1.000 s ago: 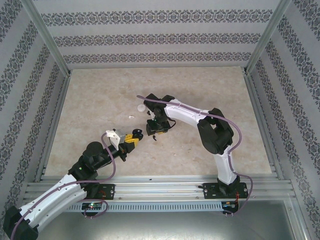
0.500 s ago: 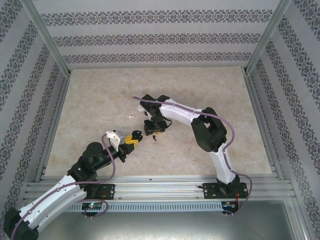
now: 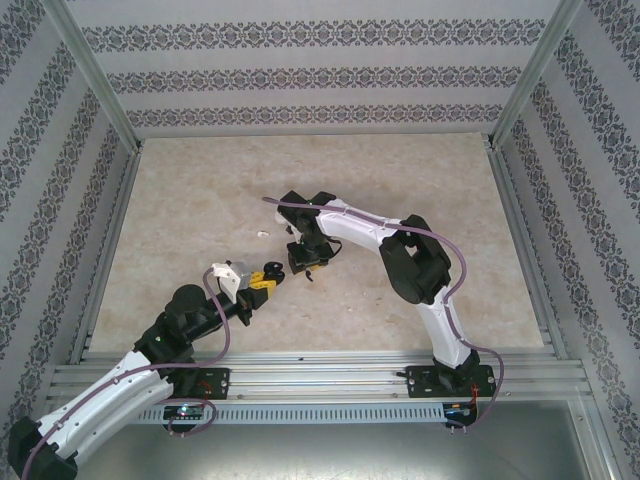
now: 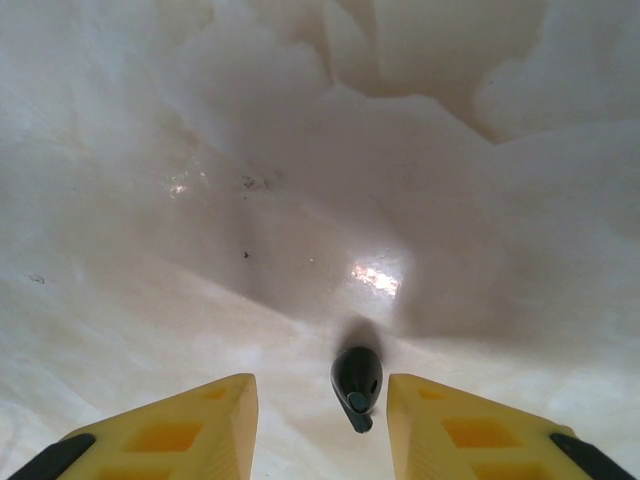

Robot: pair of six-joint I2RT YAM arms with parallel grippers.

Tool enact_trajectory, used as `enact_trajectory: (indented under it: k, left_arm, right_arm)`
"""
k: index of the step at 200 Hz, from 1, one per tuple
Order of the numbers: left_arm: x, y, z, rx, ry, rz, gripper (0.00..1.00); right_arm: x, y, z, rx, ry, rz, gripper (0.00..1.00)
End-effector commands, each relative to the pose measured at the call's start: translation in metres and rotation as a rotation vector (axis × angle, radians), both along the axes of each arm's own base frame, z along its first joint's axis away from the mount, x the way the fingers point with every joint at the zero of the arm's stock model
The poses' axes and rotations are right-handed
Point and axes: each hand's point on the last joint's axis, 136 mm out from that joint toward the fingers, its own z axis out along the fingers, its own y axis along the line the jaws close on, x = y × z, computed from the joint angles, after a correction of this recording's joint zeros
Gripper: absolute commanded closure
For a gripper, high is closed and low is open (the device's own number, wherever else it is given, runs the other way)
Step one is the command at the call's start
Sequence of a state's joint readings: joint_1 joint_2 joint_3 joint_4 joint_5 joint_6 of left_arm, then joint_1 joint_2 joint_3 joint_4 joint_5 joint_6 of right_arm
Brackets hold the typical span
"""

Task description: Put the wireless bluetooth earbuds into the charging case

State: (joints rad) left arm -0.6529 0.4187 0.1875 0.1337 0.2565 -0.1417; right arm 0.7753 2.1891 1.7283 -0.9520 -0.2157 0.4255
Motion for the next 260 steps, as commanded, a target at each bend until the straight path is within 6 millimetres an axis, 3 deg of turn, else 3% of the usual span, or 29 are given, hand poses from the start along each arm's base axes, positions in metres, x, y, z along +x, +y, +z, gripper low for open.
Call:
enact_trajectory:
  k: [1,43,86,143,204,260]
  left_arm:
    - [0.000,0.001,0.006,-0.004,-0.015,0.005,1.00]
    - [-0.001,0.002,0.007,0.000,-0.008,0.006,1.00]
    - [-0.001,0.004,0.008,-0.002,-0.012,0.016,1.00]
    - [-0.002,0.003,0.008,-0.018,-0.002,0.006,1.00]
    - [-0.005,-0.003,0.015,-0.084,-0.004,-0.023,1.00]
    - [0.000,-0.013,0.023,-0.152,-0.013,-0.049,1.00]
  right_arm:
    - [-0.003,-0.004,-0.012,-0.043,0.011,0.036,0.63]
    - [-0.002,-0.004,-0.022,-0.050,0.029,0.053,0.65]
    - [-0.003,-0.006,-0.024,-0.056,0.041,0.060,0.74]
    - [-0.005,-0.011,-0.010,-0.023,0.027,0.034,0.80]
    - [0.000,-0.013,0.026,0.095,-0.030,-0.047,0.83]
    - [0.004,-0.027,0.096,0.199,-0.204,-0.105,0.85]
